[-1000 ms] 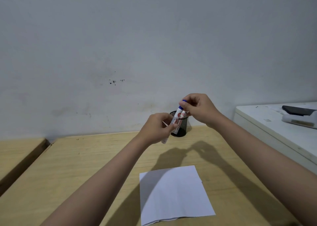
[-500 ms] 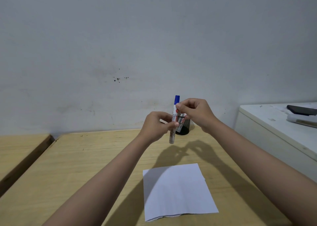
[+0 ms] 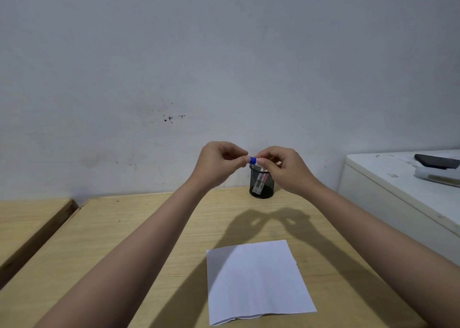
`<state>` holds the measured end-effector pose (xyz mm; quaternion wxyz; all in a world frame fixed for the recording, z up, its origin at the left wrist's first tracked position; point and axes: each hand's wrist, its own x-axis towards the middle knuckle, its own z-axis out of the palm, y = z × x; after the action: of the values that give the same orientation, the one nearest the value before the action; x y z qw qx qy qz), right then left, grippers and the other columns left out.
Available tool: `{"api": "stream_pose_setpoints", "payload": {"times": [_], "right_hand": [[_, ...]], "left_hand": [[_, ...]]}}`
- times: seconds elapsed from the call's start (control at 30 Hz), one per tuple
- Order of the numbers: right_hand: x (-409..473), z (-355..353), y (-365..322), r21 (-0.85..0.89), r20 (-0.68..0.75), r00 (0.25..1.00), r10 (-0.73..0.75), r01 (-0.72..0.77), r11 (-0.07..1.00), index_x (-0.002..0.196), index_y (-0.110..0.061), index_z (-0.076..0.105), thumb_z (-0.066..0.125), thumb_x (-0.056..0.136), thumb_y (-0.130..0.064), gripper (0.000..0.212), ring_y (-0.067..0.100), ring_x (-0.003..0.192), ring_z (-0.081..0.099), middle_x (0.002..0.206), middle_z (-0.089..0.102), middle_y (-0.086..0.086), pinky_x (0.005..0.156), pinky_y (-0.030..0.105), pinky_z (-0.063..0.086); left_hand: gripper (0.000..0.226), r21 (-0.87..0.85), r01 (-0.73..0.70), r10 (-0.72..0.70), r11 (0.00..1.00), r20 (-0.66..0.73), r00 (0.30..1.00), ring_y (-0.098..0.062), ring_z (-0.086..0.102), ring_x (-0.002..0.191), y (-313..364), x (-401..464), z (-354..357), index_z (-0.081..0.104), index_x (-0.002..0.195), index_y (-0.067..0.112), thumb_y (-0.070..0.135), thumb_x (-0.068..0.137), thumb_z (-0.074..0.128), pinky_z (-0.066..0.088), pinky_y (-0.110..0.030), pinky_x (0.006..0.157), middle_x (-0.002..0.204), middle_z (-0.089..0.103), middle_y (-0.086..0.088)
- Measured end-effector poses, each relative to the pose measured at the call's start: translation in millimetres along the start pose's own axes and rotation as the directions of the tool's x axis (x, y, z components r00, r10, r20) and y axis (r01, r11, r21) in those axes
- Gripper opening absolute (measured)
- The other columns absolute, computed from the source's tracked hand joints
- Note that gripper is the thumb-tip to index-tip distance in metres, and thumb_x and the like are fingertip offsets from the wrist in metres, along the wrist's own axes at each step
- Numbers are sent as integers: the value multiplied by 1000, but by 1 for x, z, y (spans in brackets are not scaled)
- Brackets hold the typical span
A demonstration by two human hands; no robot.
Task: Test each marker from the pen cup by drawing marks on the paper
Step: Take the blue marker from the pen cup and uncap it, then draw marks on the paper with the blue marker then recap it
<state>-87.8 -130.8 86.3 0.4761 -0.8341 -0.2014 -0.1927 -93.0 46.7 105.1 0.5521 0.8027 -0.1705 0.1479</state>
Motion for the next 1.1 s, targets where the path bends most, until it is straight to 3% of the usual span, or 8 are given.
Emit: {"api": "stream_pose_setpoints", "payload": {"times": [0.17,0.27,0.37,0.43,0.63,0.8,0.97,1.1], "right_hand": [[-7,14,6,-314,-421,892,-162,24,949,97,-28,69,72,76,-39,24,10,96,47,98,54,-10,85,31,31],[-11,26,0,43,-614,781,118,-116,992,104,-17,58,74,76,-35,37,19,98,50,105,50,0,83,26,35],[-5,33,-10,546,-295,793,534,-318,775,102,-9,58,68,82,-38,36,13,76,57,89,59,4,70,27,45],[0,36,-16,666,-88,805,587,-390,635,87,-8,64,64,86,-36,27,11,62,54,72,56,1,60,27,47],[10,47,-9,603,-106,827,552,-388,697,73,-12,62,63,87,-34,26,15,57,49,62,50,2,59,30,46],[18,42,-1,614,-145,823,549,-360,702,72,-9,57,57,92,-26,26,16,52,41,59,41,3,49,27,41],[13,28,6,564,-148,842,518,-358,744,70,-10,55,60,90,-24,25,13,48,39,57,43,2,51,26,40],[-8,44,11,434,-124,880,459,-368,822,82,-4,58,64,87,-24,22,11,41,37,55,42,4,46,25,36]], "left_hand": [[10,-98,43,-56,994,-136,989,-15,61,63,-8,-5,4,72,72,7,14,68,78,48,-30,61,72,72,-11],[10,-257,87,-140,962,-195,971,-18,59,65,-15,-8,7,70,69,3,9,68,77,48,-34,66,76,72,-16],[10,-332,116,-177,936,-160,971,-20,56,66,-16,-12,11,67,70,-2,4,69,75,47,-36,68,75,71,-16],[9,-326,135,-189,936,-142,972,-19,54,64,-16,-14,13,67,72,-2,2,69,75,47,-35,67,68,66,-10],[14,-44,47,-52,998,-136,989,-12,65,67,-18,-17,9,73,82,8,13,70,78,52,-21,66,73,71,-2],[12,249,-69,88,966,-68,994,-29,66,68,-31,-22,-1,72,84,5,14,82,64,52,-36,64,71,71,-15],[14,355,15,1,935,-45,999,-19,58,76,-72,-25,-19,71,93,7,8,84,61,39,-12,61,82,64,-6],[26,482,115,-155,869,44,987,-17,55,80,-105,-29,-17,69,103,6,1,82,55,41,-22,69,90,59,-4]]}}
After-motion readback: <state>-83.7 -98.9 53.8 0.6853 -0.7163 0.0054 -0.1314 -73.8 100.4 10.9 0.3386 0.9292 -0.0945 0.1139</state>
